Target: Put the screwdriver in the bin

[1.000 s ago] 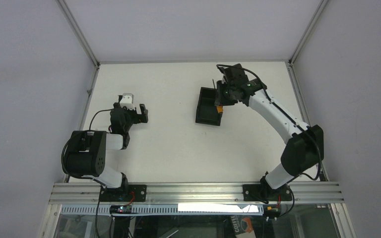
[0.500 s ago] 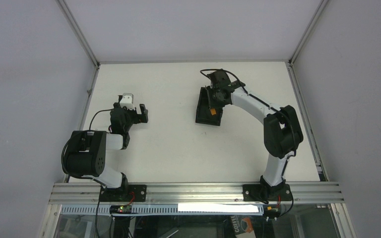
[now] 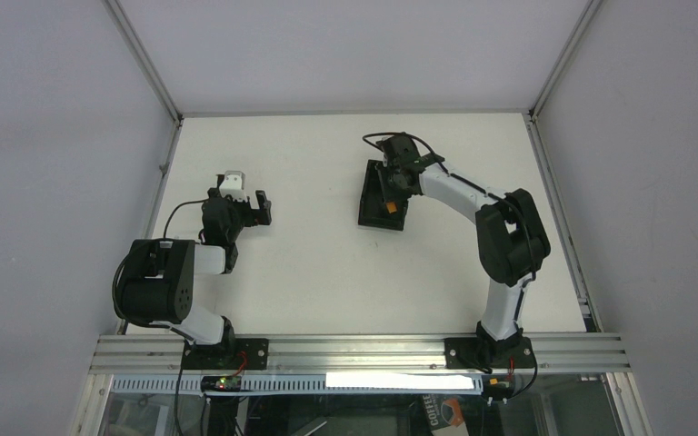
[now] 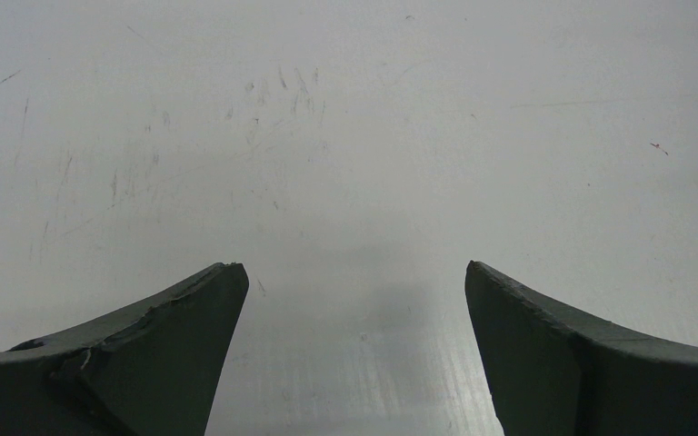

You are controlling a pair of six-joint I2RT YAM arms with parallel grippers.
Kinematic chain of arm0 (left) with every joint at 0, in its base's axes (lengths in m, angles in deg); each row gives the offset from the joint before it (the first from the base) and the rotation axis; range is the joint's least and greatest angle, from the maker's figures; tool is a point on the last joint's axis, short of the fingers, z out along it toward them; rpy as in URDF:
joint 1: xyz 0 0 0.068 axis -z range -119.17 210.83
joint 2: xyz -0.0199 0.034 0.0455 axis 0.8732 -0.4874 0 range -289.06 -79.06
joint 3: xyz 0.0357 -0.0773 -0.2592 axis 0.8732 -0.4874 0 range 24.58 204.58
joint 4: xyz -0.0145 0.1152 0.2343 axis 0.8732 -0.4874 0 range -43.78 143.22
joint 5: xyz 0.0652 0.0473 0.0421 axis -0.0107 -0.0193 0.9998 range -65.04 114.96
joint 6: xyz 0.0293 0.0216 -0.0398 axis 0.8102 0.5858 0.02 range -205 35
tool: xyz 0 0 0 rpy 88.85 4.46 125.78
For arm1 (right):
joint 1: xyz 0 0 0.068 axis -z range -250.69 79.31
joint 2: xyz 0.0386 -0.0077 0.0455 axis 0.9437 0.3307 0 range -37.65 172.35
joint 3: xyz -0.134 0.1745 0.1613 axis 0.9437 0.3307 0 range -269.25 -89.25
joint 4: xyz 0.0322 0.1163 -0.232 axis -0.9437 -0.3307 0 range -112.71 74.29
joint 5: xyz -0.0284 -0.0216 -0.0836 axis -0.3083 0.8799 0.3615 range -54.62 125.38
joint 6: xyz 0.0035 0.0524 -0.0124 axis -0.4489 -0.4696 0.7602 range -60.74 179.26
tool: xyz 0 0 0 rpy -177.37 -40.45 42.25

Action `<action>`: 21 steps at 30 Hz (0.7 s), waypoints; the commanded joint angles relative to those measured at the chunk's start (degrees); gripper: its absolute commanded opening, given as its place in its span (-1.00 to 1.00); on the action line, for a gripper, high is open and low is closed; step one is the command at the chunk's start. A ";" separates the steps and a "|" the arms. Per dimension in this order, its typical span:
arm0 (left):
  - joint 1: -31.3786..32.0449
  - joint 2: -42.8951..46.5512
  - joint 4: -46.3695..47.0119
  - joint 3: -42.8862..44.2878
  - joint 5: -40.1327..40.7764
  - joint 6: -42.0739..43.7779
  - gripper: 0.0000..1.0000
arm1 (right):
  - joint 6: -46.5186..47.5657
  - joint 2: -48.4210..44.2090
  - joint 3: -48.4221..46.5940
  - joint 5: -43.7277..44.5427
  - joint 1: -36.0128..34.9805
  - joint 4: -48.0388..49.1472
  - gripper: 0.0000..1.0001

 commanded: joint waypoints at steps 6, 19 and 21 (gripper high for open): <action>-0.03 1.22 1.37 0.16 0.29 -0.65 0.98 | 2.00 -1.00 2.75 -0.01 -0.93 5.28 -0.39; -0.01 1.22 1.42 0.18 0.27 -0.65 0.98 | 0.97 -5.26 -0.61 1.69 -2.40 3.26 -0.04; -0.03 1.23 1.44 0.15 0.27 -0.65 0.98 | 0.02 -7.01 -2.76 2.53 -2.52 1.28 0.07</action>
